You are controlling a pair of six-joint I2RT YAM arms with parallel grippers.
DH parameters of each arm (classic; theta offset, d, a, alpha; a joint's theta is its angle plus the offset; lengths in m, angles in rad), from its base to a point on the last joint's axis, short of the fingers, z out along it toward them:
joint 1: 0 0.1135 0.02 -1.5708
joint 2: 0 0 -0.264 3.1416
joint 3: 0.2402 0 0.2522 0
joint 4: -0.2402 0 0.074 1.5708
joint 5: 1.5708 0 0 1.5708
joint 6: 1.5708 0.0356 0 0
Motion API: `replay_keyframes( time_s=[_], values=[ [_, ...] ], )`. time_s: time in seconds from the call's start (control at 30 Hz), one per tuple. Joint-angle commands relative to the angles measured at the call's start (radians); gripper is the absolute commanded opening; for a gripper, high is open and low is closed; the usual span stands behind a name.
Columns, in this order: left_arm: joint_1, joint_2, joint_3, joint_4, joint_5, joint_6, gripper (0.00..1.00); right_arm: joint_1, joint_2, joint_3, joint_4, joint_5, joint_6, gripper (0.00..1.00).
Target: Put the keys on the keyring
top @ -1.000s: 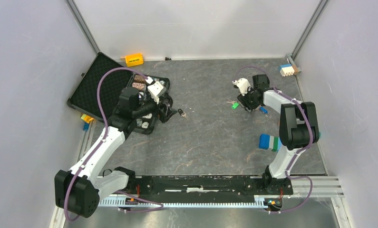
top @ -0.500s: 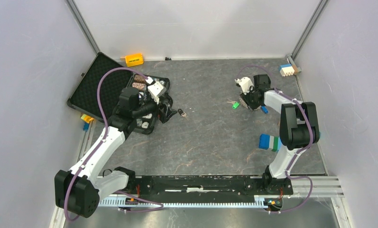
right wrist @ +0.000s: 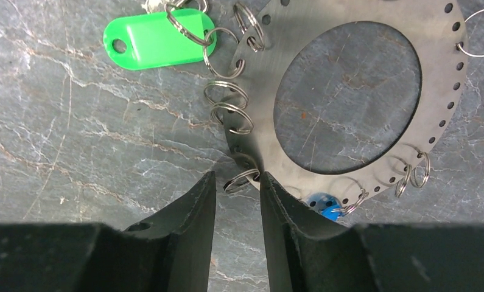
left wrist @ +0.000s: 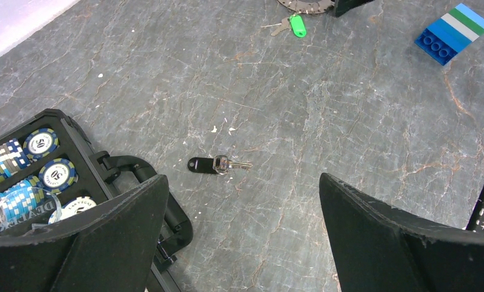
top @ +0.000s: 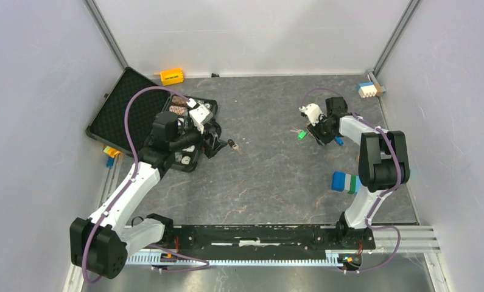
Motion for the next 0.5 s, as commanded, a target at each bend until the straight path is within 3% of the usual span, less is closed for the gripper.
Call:
replay_keyframes(
  time_s=[0.0, 0.23, 0.47],
  values=[
    [-0.003, -0.014, 0.033, 0.013, 0.021, 0.039, 1.0, -0.012, -0.031, 0.024, -0.041, -0.028, -0.055, 0.39],
    [-0.003, -0.014, 0.031, 0.013, 0.022, 0.04, 1.0, -0.02, -0.048, 0.018, -0.022, 0.006, -0.045, 0.38],
    [-0.003, -0.015, 0.031, 0.013, 0.024, 0.04, 1.0, -0.02, -0.07, 0.001, 0.034, 0.042, -0.019, 0.31]
  ],
)
